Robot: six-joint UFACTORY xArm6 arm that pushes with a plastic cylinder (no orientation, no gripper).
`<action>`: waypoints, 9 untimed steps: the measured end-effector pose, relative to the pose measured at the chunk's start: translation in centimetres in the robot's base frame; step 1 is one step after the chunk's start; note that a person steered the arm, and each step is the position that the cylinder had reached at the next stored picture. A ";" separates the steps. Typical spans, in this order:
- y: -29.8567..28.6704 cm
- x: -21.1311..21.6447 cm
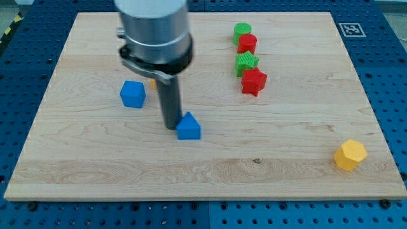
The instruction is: Move the blue triangle towards the yellow hexagon
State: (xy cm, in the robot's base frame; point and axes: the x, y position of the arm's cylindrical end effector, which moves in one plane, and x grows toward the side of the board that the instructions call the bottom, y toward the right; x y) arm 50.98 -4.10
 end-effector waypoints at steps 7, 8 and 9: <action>16.3 10.4; 18.2 10.0; 21.3 9.9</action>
